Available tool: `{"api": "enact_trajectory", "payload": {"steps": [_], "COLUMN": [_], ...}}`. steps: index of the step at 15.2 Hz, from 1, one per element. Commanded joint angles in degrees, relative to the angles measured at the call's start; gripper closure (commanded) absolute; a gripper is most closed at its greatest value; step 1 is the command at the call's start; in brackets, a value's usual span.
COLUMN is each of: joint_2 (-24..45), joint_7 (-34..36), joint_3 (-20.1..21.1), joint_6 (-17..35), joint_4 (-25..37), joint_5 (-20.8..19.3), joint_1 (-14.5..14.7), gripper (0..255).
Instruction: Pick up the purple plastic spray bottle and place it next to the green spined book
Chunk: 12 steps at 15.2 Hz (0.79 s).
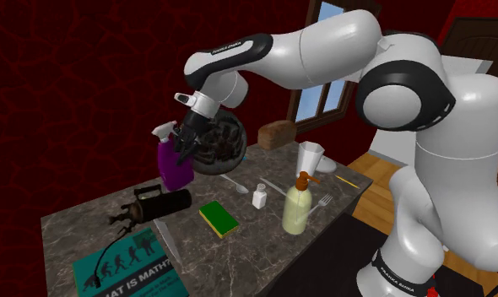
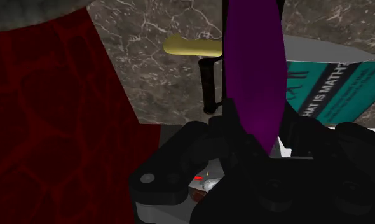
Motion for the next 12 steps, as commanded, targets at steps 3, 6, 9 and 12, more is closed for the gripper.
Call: {"api": "enact_trajectory", "payload": {"steps": [3, 6, 9, 12], "joint_2": [3.24, 6.45, 10.11, 14.33], "joint_7": [4.47, 7.95, 11.69, 15.81], "joint_3": [1.91, 3.31, 4.64, 5.89], "joint_6": [1.00, 1.18, 1.05, 0.56], "joint_4": [4.57, 9.33, 15.01, 21.83], "joint_5": [1.16, 1.96, 2.59, 3.03], "joint_1": [1.67, 2.21, 2.38, 2.13], "gripper": [255, 255, 255, 255]}}
